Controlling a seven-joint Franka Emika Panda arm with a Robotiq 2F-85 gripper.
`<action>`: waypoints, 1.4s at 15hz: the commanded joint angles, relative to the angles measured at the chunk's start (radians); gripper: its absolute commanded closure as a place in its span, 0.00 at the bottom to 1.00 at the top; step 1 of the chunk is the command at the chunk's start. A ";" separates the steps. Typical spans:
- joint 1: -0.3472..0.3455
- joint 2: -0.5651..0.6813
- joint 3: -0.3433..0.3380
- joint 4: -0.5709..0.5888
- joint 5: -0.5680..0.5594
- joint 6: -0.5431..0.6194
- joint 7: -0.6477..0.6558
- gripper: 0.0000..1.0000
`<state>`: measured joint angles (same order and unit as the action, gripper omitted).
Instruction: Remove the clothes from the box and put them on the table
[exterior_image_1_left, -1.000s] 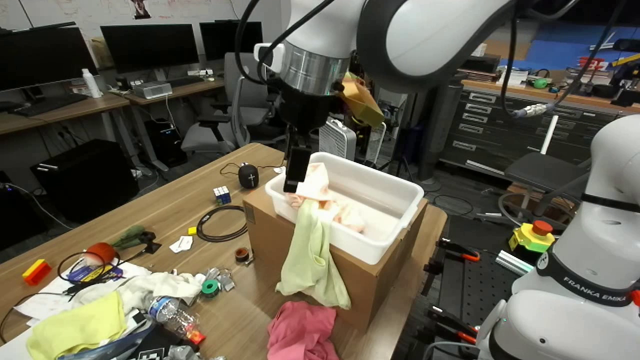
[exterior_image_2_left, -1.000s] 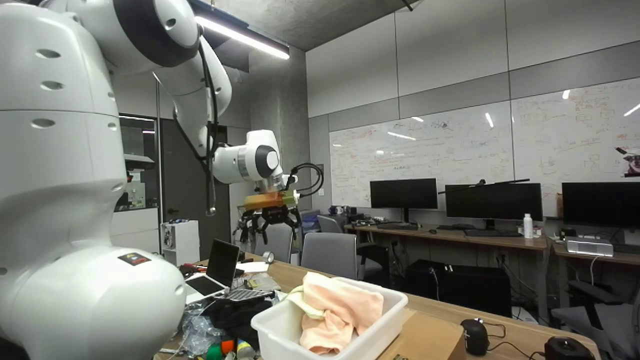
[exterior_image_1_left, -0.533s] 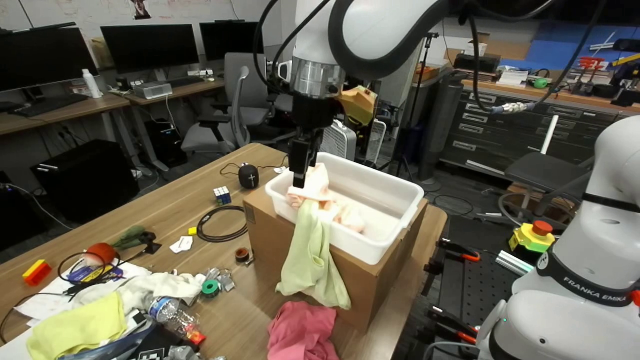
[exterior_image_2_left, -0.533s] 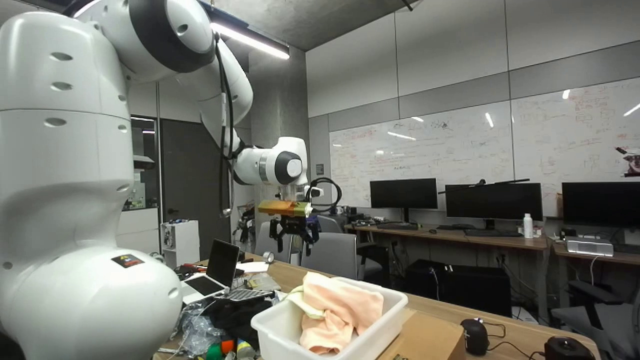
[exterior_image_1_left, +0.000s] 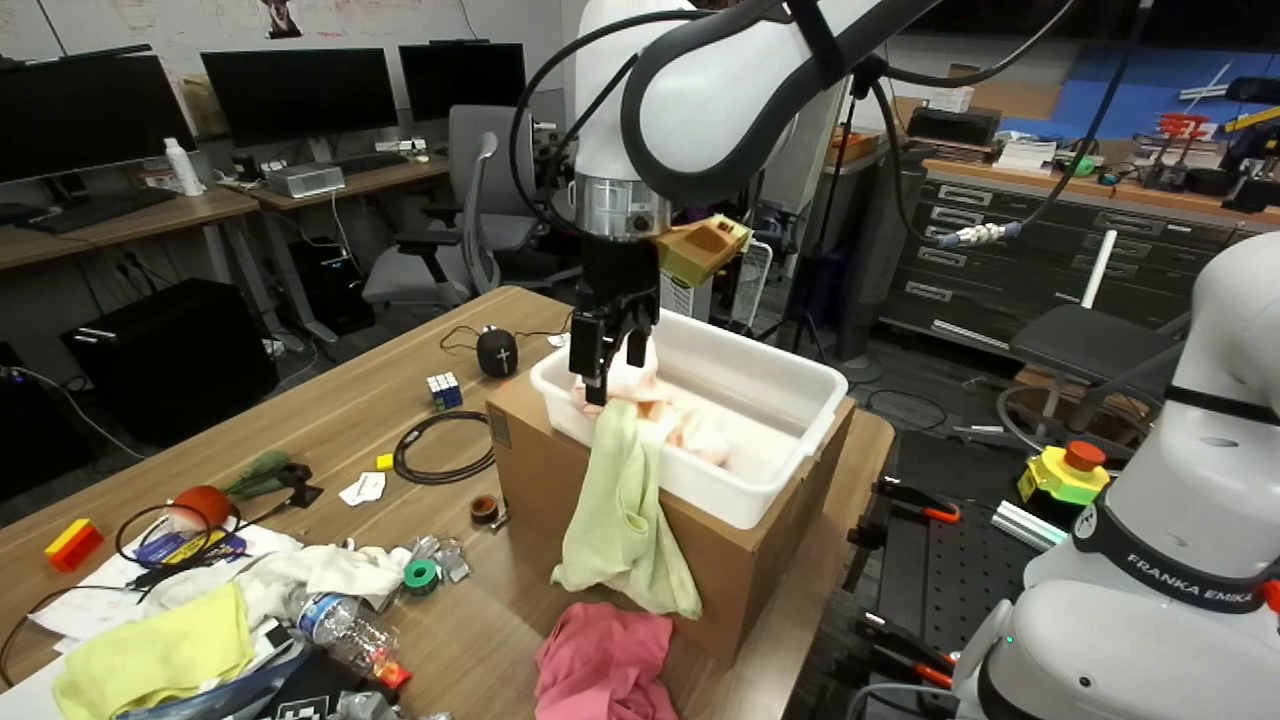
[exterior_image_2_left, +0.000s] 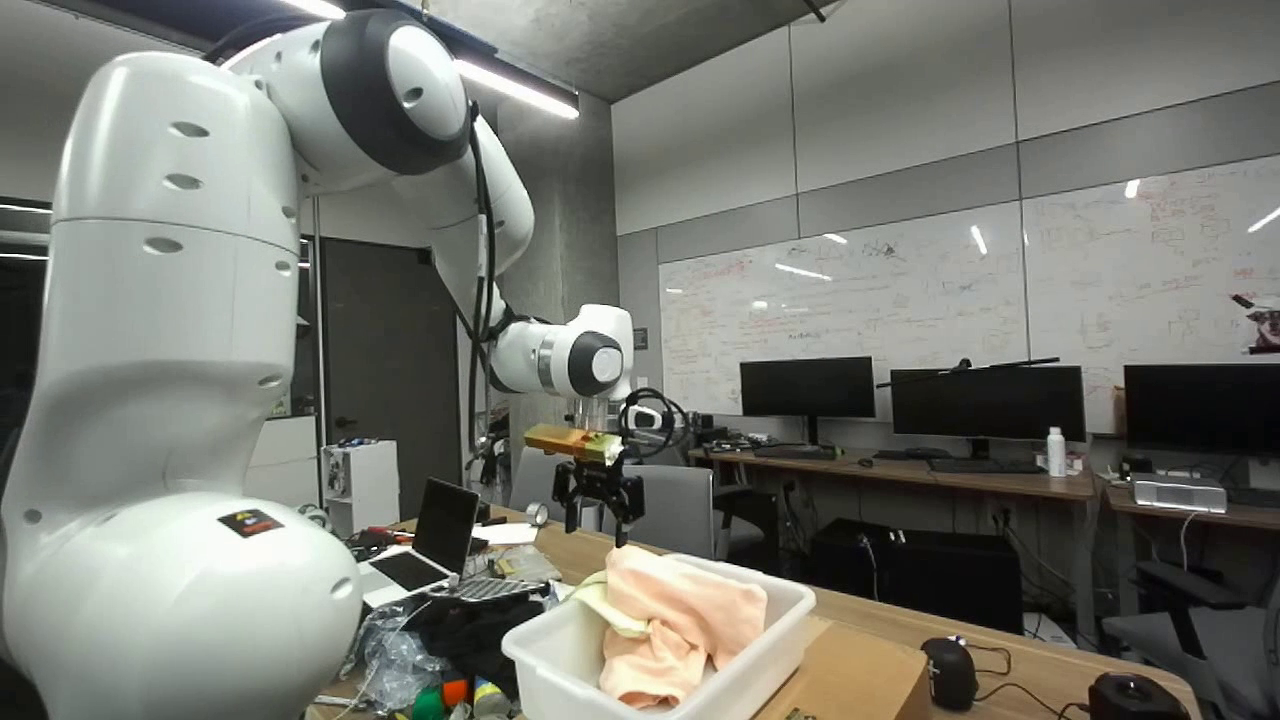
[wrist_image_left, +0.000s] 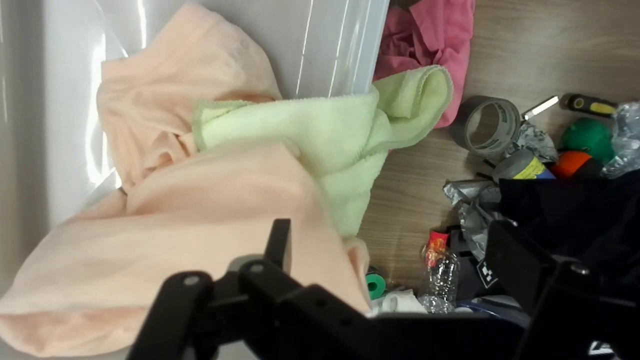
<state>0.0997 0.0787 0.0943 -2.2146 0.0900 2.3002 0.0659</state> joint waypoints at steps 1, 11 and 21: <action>-0.006 0.028 -0.007 0.040 0.004 -0.042 0.062 0.00; -0.032 0.057 -0.037 0.046 -0.005 -0.067 0.118 0.00; -0.042 0.127 -0.061 0.079 -0.025 -0.007 0.103 0.00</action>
<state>0.0633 0.1735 0.0410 -2.1724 0.0808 2.2744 0.1707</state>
